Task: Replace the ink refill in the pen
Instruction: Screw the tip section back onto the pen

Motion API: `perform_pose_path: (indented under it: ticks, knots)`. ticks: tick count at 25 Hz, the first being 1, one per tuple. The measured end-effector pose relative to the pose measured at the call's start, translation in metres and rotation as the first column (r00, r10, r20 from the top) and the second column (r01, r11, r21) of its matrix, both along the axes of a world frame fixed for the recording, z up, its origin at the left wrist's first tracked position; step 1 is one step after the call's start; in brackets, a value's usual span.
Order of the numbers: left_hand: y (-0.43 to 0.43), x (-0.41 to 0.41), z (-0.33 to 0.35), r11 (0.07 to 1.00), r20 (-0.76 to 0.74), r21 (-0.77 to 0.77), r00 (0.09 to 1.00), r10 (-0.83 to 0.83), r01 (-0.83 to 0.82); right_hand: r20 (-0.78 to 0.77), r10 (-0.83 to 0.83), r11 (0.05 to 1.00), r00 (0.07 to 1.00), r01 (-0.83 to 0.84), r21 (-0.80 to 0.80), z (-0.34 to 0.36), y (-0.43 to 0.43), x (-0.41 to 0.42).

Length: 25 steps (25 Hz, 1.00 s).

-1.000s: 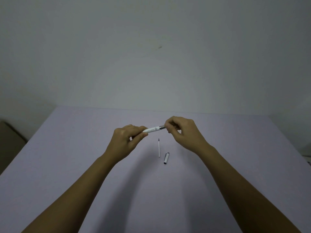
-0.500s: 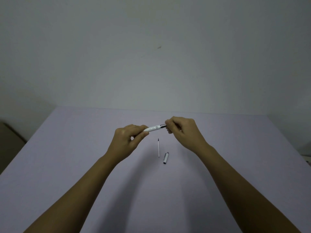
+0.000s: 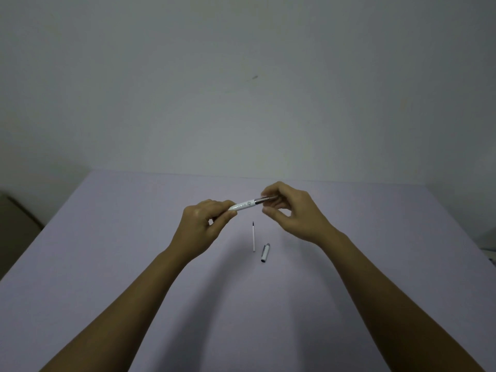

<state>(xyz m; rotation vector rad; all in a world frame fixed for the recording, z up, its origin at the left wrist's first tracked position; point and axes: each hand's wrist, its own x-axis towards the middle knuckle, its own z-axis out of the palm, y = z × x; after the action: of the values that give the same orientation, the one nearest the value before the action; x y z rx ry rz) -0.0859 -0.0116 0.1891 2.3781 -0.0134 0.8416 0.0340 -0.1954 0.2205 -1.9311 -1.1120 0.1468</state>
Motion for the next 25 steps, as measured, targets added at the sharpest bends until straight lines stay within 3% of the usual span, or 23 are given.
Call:
perform_pose_path:
  ticks: [6, 9, 13, 18, 22, 25]
  knots:
    - [0.001, -0.002, 0.000, 1.000, 0.002, 0.021, 1.000, -0.003, 0.003, 0.011, -0.026, 0.999, 1.000, 0.026, -0.036, 0.002, 0.000, -0.001]
    - [0.002, -0.003, 0.002, 1.000, 0.010, 0.021, 1.000, -0.008, 0.008, 0.133, -0.020, 1.000, 0.991, 0.020, 0.004, 0.002, 0.001, -0.002]
    - [0.001, -0.003, 0.006, 0.999, 0.033, 0.046, 0.999, -0.008, 0.006, 0.186, -0.088, 0.994, 0.979, 0.099, -0.051, 0.005, 0.004, -0.001]
    - [-0.001, -0.002, 0.005, 0.998, 0.044, 0.055, 0.999, 0.007, -0.009, 0.286, 0.021, 0.998, 0.958, -0.003, -0.065, 0.010, 0.002, -0.002]
    - [-0.002, -0.002, 0.005, 0.998, 0.061, 0.060, 0.998, 0.014, -0.018, 0.244, -0.018, 0.992, 0.970, 0.048, -0.116, 0.008, 0.004, 0.002]
    - [-0.003, -0.003, 0.005, 0.999, 0.062, 0.048, 0.998, 0.014, -0.017, 0.230, -0.025, 0.997, 0.973, 0.041, -0.067, 0.007, 0.000, 0.002]
